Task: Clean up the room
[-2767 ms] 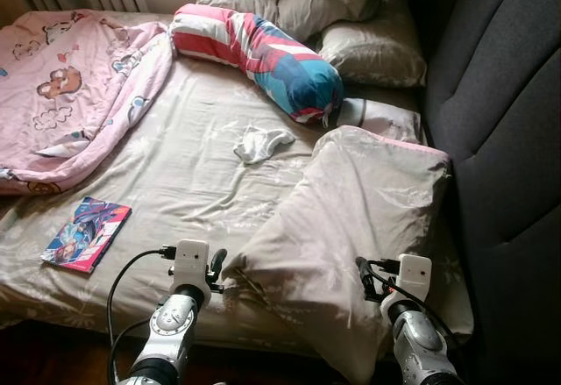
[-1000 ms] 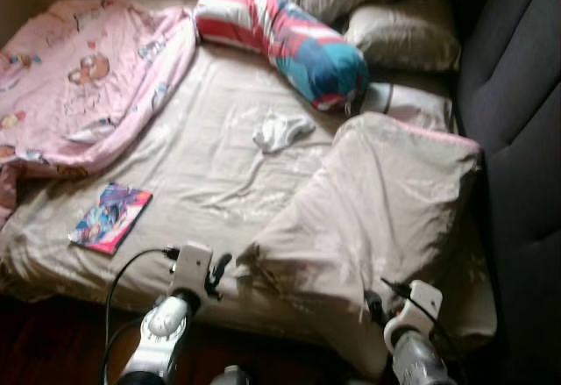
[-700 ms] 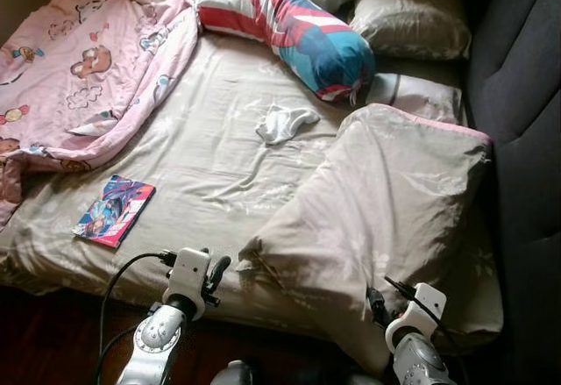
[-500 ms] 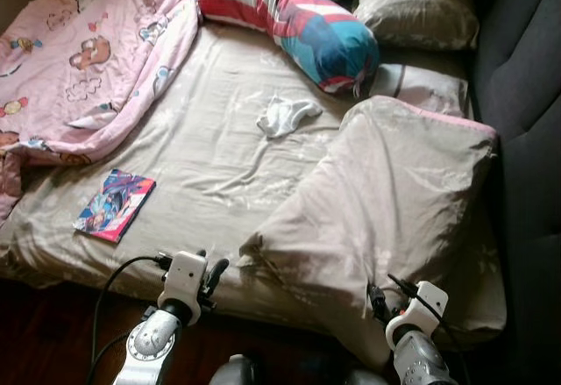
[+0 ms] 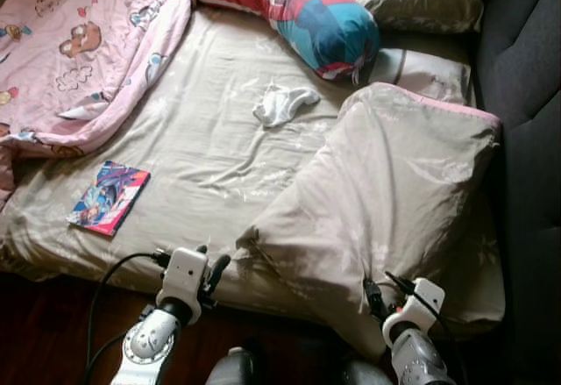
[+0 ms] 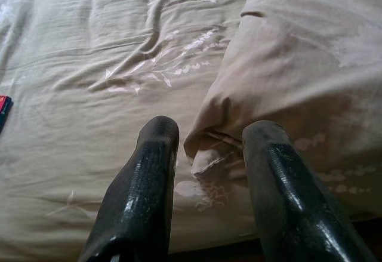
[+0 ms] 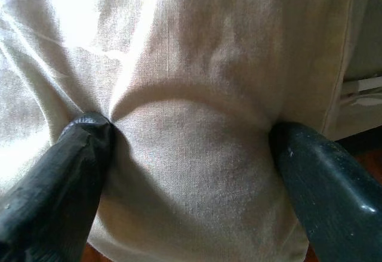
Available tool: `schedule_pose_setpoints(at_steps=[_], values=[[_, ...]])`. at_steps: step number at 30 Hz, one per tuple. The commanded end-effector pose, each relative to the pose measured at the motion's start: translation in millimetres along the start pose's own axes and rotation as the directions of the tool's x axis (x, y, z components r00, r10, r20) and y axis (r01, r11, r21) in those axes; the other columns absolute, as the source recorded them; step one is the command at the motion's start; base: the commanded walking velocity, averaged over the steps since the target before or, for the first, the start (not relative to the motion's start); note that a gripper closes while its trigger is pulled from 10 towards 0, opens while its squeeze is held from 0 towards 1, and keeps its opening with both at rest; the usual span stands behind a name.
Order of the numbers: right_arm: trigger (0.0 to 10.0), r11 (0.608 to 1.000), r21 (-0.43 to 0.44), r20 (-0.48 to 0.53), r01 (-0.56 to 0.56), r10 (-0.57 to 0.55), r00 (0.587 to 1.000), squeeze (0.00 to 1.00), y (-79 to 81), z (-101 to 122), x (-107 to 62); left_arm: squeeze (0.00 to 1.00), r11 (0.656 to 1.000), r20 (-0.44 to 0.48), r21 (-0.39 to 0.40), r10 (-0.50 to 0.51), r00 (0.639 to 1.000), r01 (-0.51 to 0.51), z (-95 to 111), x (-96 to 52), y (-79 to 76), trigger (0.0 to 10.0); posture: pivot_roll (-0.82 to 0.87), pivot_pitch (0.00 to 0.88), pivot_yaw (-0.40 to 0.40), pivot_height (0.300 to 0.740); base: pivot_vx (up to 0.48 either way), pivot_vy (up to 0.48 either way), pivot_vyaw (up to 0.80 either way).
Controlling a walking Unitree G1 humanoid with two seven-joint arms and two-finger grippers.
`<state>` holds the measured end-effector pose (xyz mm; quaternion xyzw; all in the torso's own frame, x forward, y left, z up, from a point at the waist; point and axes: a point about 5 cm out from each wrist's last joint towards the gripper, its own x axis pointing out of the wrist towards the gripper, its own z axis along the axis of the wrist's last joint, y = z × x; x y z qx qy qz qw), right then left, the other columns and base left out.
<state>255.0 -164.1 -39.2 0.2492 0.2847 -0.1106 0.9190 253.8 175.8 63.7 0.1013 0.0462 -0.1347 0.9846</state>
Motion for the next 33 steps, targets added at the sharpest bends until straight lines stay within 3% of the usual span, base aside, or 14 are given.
schedule_pose_setpoints(at_steps=[1,6,7,8,9,10,20,33], values=[[10.0,1.000,0.015,-0.095,0.007,-0.006,0.995,0.00,0.6,-26.9,-6.9,0.00,1.000,-0.043,-0.012,0.001,0.999,-0.002,-7.3,-8.3,1.9,10.0,0.12,0.357,0.111,0.705,0.000,0.000,0.00],[10.0,1.000,0.024,-0.095,-0.012,0.014,0.995,0.00,3.0,-31.3,-8.6,0.00,1.000,-0.044,-0.008,0.000,0.999,-0.001,-3.0,-11.4,2.4,10.0,0.14,0.363,0.119,0.705,0.000,0.000,0.00],[6.1,1.000,0.024,-0.097,-0.018,0.020,0.995,0.00,3.4,-32.8,-9.1,0.00,1.000,-0.045,-0.008,-0.001,0.999,0.000,-1.0,-12.2,2.4,10.0,0.14,0.366,0.121,0.705,0.000,0.000,0.00],[6.1,1.000,0.021,-0.100,-0.019,0.021,0.995,0.00,3.4,-33.6,-9.4,0.00,1.000,-0.045,-0.008,-0.001,0.999,0.001,-0.3,-12.5,2.4,10.0,0.14,0.366,0.121,0.705,0.000,0.000,0.00],[3.7,1.000,0.016,-0.102,-0.019,0.021,0.995,0.00,3.2,-34.5,-9.8,0.00,1.000,-0.045,-0.008,-0.002,0.999,0.001,0.4,-12.7,2.4,10.0,0.14,0.368,0.122,0.705,0.000,0.000,0.00],[0.0,1.000,0.014,-0.104,-0.019,0.021,0.994,0.00,2.9,-35.3,-10.2,0.00,1.000,-0.043,-0.010,-0.003,0.999,0.003,1.0,-12.5,2.3,10.0,0.14,0.368,0.122,0.705,0.000,0.000,0.00],[0.0,0.999,0.004,-0.098,-0.032,0.032,0.995,0.00,0.3,-36.1,-11.5,0.00,1.000,-0.054,-0.022,-0.008,0.999,0.007,2.7,-10.2,1.9,10.0,0.13,0.367,0.126,0.705,0.000,0.000,0.00],[0.0,0.994,-0.079,-0.117,-0.079,0.069,0.991,0.00,8.8,-41.4,-12.5,0.00,0.999,-0.056,-0.034,-0.008,0.998,0.007,2.3,-5.9,0.8,10.0,0.13,0.352,0.119,0.705,0.000,0.000,0.00]])
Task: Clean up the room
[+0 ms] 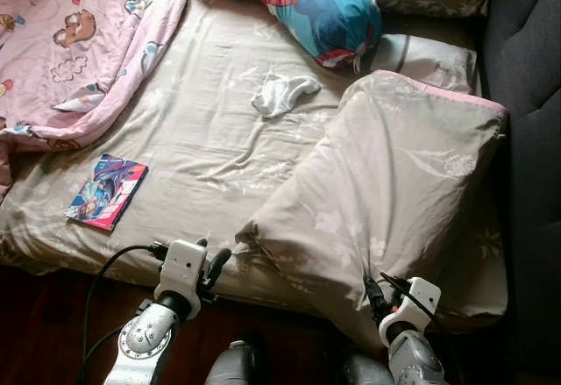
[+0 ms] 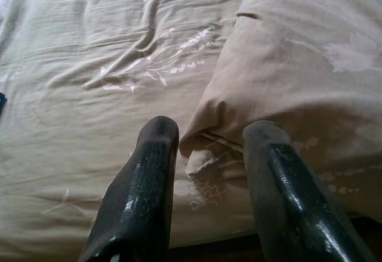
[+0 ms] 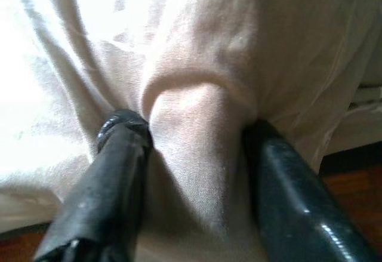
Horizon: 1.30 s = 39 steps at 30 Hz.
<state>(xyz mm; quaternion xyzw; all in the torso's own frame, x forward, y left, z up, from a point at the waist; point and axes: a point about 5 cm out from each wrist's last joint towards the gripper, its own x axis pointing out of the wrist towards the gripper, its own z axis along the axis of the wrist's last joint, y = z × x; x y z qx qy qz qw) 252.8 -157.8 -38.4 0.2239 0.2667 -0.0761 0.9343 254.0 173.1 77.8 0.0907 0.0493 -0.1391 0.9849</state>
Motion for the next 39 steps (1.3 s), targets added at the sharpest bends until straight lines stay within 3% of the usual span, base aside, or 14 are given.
schedule_pose_setpoints(at_steps=[1,19,21,23,24,32,39], values=[[0.0,1.000,-0.008,-0.143,-0.020,0.019,0.990,0.00,7.6,-36.9,-10.4,0.00,1.000,-0.052,-0.013,0.003,0.999,-0.004,-11.7,-4.5,0.7,10.0,0.13,0.351,0.119,0.705,0.000,0.000,0.00],[0.0,0.998,-0.069,-0.125,0.011,-0.019,0.992,0.00,0.2,-27.5,-7.6,0.00,1.000,-0.019,-0.017,0.004,1.000,-0.005,-5.7,19.8,-2.4,10.0,0.07,0.257,0.088,0.705,0.000,0.000,0.00],[0.0,0.995,-0.074,-0.077,0.064,-0.069,0.995,0.00,-14.4,-15.8,-6.8,0.00,1.000,-0.019,-0.023,0.007,1.000,-0.007,-7.4,25.1,-3.9,10.0,0.06,0.246,0.084,0.705,0.000,0.000,0.00],[0.0,0.995,-0.075,-0.073,0.071,-0.077,0.994,0.00,-16.3,-12.8,-5.9,0.00,1.000,-0.022,-0.025,0.008,1.000,-0.009,-7.8,28.3,-4.2,10.0,0.05,0.230,0.080,0.705,0.000,0.000,0.00],[10.0,0.980,-0.148,-0.034,0.136,-0.143,0.989,0.00,-31.3,-0.8,-5.9,0.00,1.000,-0.022,-0.027,0.010,1.000,-0.010,-9.0,31.5,-4.7,10.0,0.04,0.218,0.078,0.705,0.000,0.000,0.00],[10.0,0.944,-0.163,0.162,0.286,-0.260,0.952,0.00,-61.7,48.6,-5.4,0.00,0.999,-0.025,-0.034,0.015,1.000,-0.016,-13.8,44.4,-4.7,10.0,-0.01,0.165,0.068,0.705,0.000,0.000,0.00],[10.0,0.849,-0.222,0.319,0.480,-0.402,0.858,0.00,-91.9,91.2,-13.6,0.00,0.999,-0.019,-0.034,0.015,1.000,-0.016,-13.5,54.4,-4.7,10.0,-0.02,0.129,0.073,0.705,0.000,0.000,0.00]])
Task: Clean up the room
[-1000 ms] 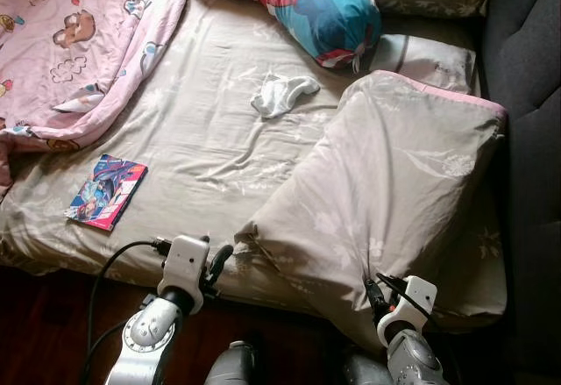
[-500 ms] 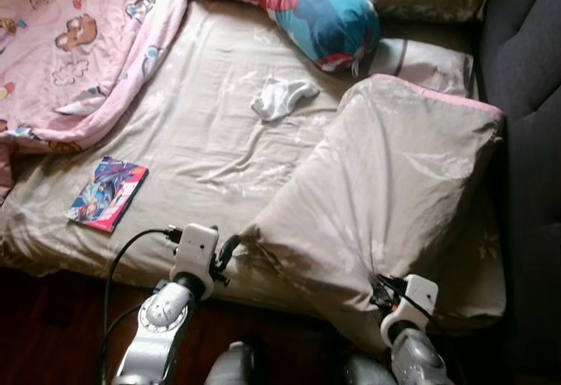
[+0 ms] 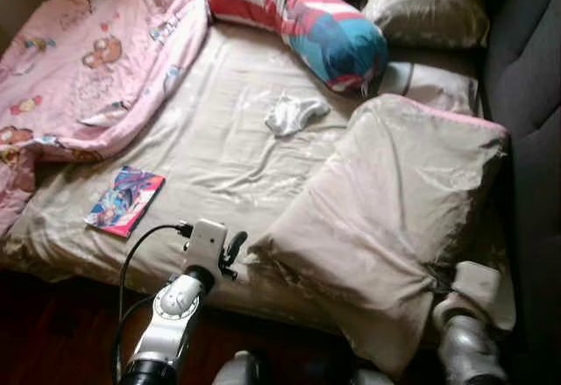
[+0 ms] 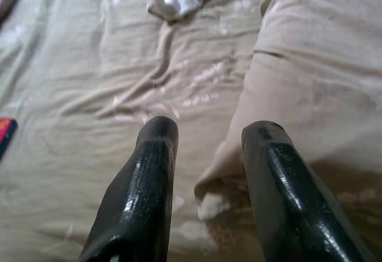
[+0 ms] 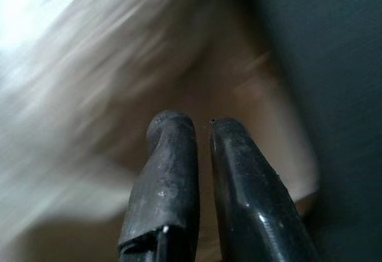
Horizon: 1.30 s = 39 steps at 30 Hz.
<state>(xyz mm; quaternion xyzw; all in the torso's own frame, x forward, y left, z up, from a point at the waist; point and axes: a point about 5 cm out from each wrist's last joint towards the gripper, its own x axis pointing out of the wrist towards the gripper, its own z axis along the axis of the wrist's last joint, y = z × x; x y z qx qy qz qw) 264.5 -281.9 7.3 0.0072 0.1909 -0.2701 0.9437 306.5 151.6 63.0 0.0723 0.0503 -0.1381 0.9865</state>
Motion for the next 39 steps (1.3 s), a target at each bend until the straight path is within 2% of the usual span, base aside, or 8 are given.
schedule_pose_setpoints(at_steps=[1,8,10,14,15,24,31,39], values=[[10.0,0.997,-0.036,-0.011,0.072,-0.073,0.997,0.00,-11.2,-3.2,-0.4,0.00,1.000,-0.020,0.004,0.019,1.000,-0.019,-6.7,-2.5,5.1,10.0,-0.02,0.123,0.073,0.705,0.000,0.000,0.00],[10.0,0.976,-0.082,-0.032,0.203,-0.206,0.978,0.00,-50.0,4.9,5.8,0.00,1.000,-0.008,0.008,0.028,1.000,-0.028,-6.6,1.6,8.4,10.0,-0.03,0.103,0.070,0.705,0.000,0.000,0.00],[10.0,0.980,-0.067,-0.043,0.188,-0.191,0.981,0.00,-48.6,4.0,5.8,0.00,1.000,-0.007,0.008,0.028,1.000,-0.028,-7.3,1.5,8.3,10.0,-0.03,0.103,0.070,0.705,0.000,0.000,0.00],[10.0,0.990,0.138,-0.065,-0.008,0.017,0.998,0.00,-12.6,-5.5,1.5,0.00,1.000,-0.013,0.012,0.023,1.000,-0.023,-11.5,0.1,6.8,10.0,-0.02,0.103,0.073,0.705,0.000,0.000,0.00],[10.0,0.984,0.170,-0.047,-0.061,0.069,0.996,1.00,-1.4,-6.0,-0.4,0.00,1.000,-0.011,0.013,0.023,1.000,-0.022,-11.5,0.0,7.0,10.0,-0.02,0.106,0.076,0.705,0.000,0.000,0.00],[10.0,0.944,0.239,-0.072,-0.226,0.249,0.966,1.00,46.5,-17.6,-13.0,0.00,0.999,0.001,0.025,0.027,1.000,-0.027,-10.0,-2.3,13.0,10.0,0.00,0.138,0.085,0.705,0.000,0.000,0.00],[10.0,0.963,0.205,-0.145,-0.176,0.208,0.967,1.00,49.0,-29.2,-17.3,0.00,0.999,-0.011,0.031,0.027,1.000,-0.026,-14.8,-7.5,12.9,10.0,0.01,0.168,0.090,0.705,0.000,0.000,0.00],[10.0,0.953,0.238,-0.080,-0.187,0.211,0.974,1.00,52.9,-20.2,-16.1,0.00,0.999,-0.011,0.027,0.023,1.000,-0.022,-14.3,-6.4,10.4,10.0,0.00,0.176,0.085,0.705,0.000,0.000,0.00]])
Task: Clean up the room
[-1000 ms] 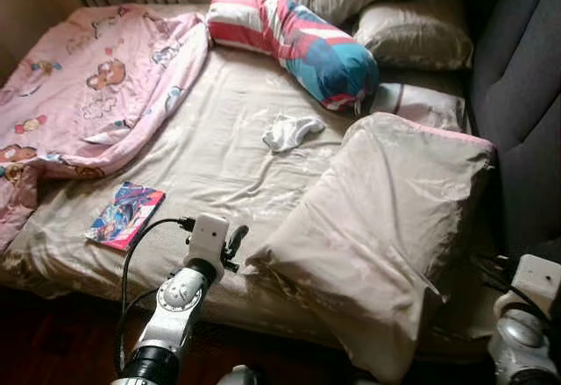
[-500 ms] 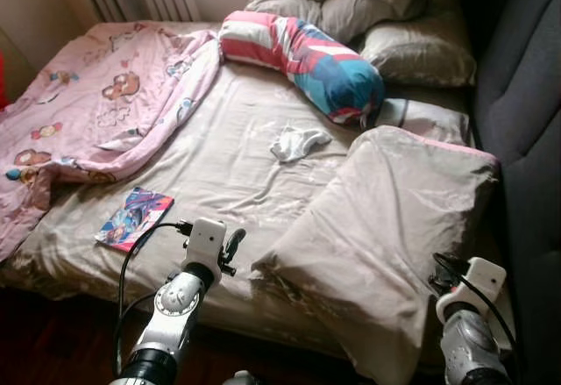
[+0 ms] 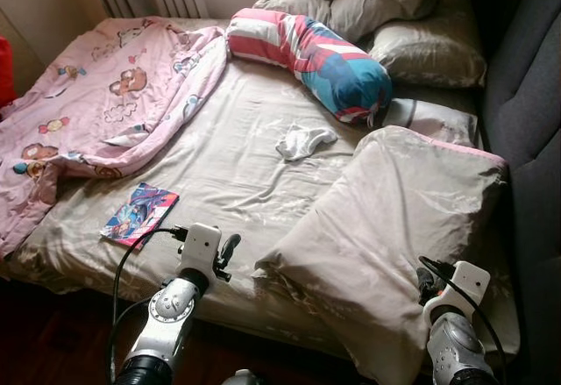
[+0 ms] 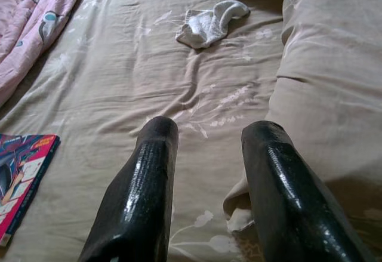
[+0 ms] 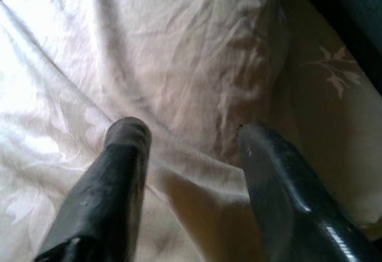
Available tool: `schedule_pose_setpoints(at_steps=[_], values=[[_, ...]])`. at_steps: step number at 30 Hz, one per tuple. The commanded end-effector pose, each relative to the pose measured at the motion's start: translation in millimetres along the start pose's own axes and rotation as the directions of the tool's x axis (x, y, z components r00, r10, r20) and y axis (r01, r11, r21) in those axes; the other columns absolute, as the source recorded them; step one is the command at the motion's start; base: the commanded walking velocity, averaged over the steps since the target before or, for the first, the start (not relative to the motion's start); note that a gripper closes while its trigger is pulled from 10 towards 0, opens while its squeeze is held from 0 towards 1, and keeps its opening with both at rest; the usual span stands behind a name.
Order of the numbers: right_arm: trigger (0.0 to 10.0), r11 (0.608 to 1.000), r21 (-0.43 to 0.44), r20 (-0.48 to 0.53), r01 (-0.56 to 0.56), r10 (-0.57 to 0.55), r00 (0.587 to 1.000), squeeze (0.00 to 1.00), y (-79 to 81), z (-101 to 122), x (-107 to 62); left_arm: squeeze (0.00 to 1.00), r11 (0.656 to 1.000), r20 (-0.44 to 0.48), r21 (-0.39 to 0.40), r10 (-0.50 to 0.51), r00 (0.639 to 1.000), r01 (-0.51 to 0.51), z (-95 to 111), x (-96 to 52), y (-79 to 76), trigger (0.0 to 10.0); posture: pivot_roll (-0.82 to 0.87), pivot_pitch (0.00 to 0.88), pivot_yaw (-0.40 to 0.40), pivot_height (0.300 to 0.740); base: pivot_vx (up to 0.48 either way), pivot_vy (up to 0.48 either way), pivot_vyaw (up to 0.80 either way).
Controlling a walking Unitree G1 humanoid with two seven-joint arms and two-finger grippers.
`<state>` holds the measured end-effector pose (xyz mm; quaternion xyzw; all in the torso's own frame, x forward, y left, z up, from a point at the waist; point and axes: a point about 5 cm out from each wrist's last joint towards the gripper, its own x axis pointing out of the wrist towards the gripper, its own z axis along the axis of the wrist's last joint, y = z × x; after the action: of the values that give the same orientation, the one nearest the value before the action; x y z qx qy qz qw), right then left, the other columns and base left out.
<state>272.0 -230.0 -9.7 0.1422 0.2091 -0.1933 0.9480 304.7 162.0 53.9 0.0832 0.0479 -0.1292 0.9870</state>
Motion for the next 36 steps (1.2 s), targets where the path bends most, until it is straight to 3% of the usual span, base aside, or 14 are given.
schedule_pose_setpoints(at_steps=[1,10,21,33,34,35,36], values=[[10.0,1.000,0.014,0.004,-0.005,0.005,1.000,1.00,3.5,-1.1,-0.6,0.00,1.000,-0.013,0.005,0.003,1.000,-0.003,-3.3,-2.6,2.1,10.0,0.00,0.175,0.084,0.705,0.000,0.000,0.00],[10.0,1.000,0.008,-0.045,-0.013,0.013,0.999,1.00,5.6,-6.8,-1.1,0.00,1.000,-0.013,0.005,0.009,1.000,-0.009,-2.0,0.7,2.6,10.0,-0.01,0.165,0.079,0.705,0.000,0.000,0.00],[10.0,1.000,0.010,-0.122,0.023,-0.022,0.992,1.00,-7.0,-20.6,-5.7,0.00,1.000,-0.013,0.012,0.010,1.000,-0.010,-1.4,1.3,4.4,10.0,-0.01,0.168,0.082,0.705,0.000,0.000,0.00],[10.0,0.998,0.045,-0.256,0.034,-0.022,0.966,1.00,-9.8,-50.9,-17.8,0.00,1.000,-0.015,0.029,0.001,1.000,0.000,-3.2,-3.6,6.5,10.0,0.02,0.193,0.093,0.705,0.000,0.000,0.00],[10.0,0.998,0.047,-0.262,0.038,-0.025,0.965,0.79,-10.3,-53.1,-19.0,0.00,1.000,-0.017,0.031,0.000,1.000,0.000,-3.8,-4.9,7.3,10.0,0.02,0.200,0.098,0.705,0.000,0.000,0.00],[10.0,0.998,0.051,-0.268,0.041,-0.025,0.963,0.00,-10.4,-55.8,-20.4,0.00,0.999,-0.018,0.035,0.001,1.000,0.000,-4.8,-7.3,8.7,10.0,0.03,0.205,0.102,0.705,0.000,0.000,0.00],[10.0,0.998,0.054,-0.272,0.041,-0.025,0.962,0.00,-10.3,-57.2,-21.2,0.00,0.999,-0.020,0.037,0.001,1.000,0.000,-5.4,-8.7,9.4,10.0,0.03,0.208,0.104,0.705,0.000,0.000,0.00]])
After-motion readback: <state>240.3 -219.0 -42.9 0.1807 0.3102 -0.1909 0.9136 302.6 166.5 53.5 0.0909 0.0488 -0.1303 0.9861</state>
